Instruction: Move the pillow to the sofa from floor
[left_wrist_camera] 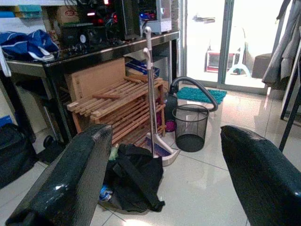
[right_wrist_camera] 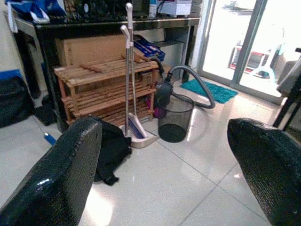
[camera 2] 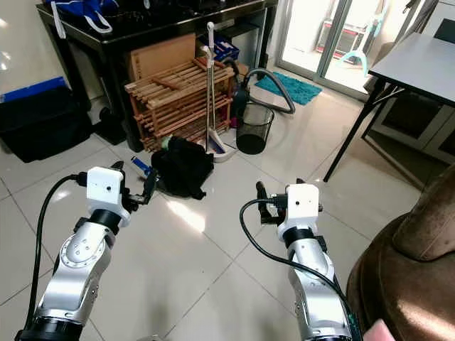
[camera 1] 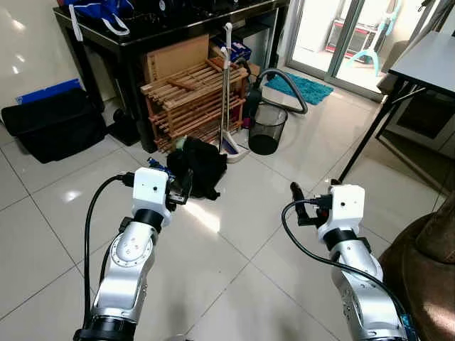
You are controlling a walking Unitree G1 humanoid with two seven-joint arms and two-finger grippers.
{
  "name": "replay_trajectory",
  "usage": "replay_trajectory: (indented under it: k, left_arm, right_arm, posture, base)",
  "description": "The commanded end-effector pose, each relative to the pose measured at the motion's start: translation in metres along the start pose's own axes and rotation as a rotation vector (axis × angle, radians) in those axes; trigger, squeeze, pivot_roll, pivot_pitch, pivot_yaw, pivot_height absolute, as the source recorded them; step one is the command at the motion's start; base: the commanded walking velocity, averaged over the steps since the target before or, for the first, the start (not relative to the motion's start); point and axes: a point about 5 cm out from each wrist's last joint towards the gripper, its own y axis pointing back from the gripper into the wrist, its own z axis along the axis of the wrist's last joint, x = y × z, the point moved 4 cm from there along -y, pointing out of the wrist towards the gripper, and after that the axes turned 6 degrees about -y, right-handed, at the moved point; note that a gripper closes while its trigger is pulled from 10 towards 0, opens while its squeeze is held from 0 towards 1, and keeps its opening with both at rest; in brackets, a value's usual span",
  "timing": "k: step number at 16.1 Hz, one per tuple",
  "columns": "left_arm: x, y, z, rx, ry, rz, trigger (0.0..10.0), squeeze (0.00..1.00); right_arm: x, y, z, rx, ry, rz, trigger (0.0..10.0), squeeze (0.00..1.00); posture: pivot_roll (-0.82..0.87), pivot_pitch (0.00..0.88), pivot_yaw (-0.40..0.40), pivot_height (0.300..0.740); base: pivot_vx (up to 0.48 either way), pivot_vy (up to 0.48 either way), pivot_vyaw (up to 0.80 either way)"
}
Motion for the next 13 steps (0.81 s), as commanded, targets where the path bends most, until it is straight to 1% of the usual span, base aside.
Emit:
replay_trajectory:
  k: [1, 3, 4, 9, 13]
  left_arm:
    - [0.0000, -0.0038, 0.0024, -0.009, -0.022, -0.007, 10.0, 0.00]
    - [-0.0002, -0.0038, 0.0021, -0.007, -0.025, -0.010, 10.0, 0.00]
    - [-0.0006, -0.0036, 0.0015, -0.002, -0.036, -0.014, 10.0, 0.00]
    - [-0.0009, -0.0024, 0.0019, -0.005, -0.047, -0.022, 10.0, 0.00]
    - [0.0020, -0.0031, 0.0003, 0.007, -0.063, -0.021, 10.0, 0.00]
  right_arm:
    - [-0.0033, 0.0003, -0.0038, 0.015, 0.013, -0.021, 10.0, 0.00]
    - [-0.0059, 0.0003, -0.0057, 0.024, 0.013, -0.036, 10.0, 0.00]
    - [-0.0070, 0.0008, -0.0074, 0.034, 0.009, -0.042, 10.0, 0.00]
    - [-0.0060, 0.0038, -0.0117, 0.051, 0.000, -0.044, 10.0, 0.00]
    - [-0.0071, 0.0057, -0.0133, 0.058, -0.008, -0.056, 10.0, 0.00]
  posture:
    - [-0.03, 0.000, 0.004, 0.740]
    - [-0.03, 0.000, 0.004, 0.740]
    - [-0.03, 0.000, 0.006, 0.740]
    - [-0.03, 0.000, 0.009, 0.740]
    - [-0.03, 0.000, 0.014, 0.740]
  base:
    - [0.000, 0.000, 0.00]
    - [0.000, 0.000, 0.00]
    - [0.000, 0.259, -0.43]
    - [0.000, 0.328, -0.77]
    - [0.000, 0.359, -0.80]
